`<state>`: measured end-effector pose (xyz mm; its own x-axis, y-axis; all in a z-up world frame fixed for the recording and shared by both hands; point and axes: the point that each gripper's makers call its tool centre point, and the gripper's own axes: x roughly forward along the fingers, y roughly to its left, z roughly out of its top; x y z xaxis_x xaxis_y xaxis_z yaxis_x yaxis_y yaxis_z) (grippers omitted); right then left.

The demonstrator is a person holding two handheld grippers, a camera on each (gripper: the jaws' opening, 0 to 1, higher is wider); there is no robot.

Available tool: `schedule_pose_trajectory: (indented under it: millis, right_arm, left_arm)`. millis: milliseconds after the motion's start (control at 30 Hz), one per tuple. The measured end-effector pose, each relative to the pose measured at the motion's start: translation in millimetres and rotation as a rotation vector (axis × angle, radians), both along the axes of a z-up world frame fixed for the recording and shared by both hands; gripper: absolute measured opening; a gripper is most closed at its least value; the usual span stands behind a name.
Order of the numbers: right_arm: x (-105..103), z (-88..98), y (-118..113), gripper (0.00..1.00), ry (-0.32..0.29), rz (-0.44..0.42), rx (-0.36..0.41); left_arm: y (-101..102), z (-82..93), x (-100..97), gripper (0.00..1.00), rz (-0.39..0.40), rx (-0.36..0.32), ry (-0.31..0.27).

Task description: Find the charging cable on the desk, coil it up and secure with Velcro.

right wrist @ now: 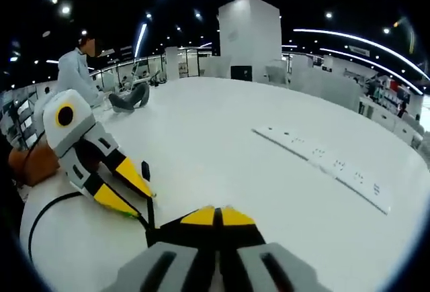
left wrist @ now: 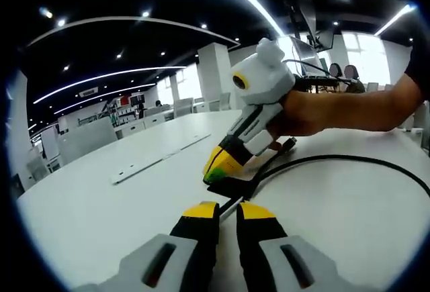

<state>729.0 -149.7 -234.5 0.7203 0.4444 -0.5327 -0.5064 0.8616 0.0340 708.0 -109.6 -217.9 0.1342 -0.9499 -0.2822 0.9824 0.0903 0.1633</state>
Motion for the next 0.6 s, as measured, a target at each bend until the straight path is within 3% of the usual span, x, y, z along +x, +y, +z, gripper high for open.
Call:
schedule_pose_trajectory:
  millis: [133,267,600]
  right_arm:
    - [-18.5,1.5,13.1,0.01,0.046,0.092,0.035]
    - [-33.2,2.9,11.3,0.01,0.090,0.145,0.001]
    - [-32.1,1.6,12.8,0.01,0.111,0.193,-0.016]
  left_arm:
    - [-0.7,0.0,0.1,0.12,-0.001,-0.001,0.001]
    - [-1.0,0.1,-0.1,0.12,-0.001,-0.002,0.001]
    - [-0.9,0.0,0.4,0.12,-0.001,-0.001,0.002]
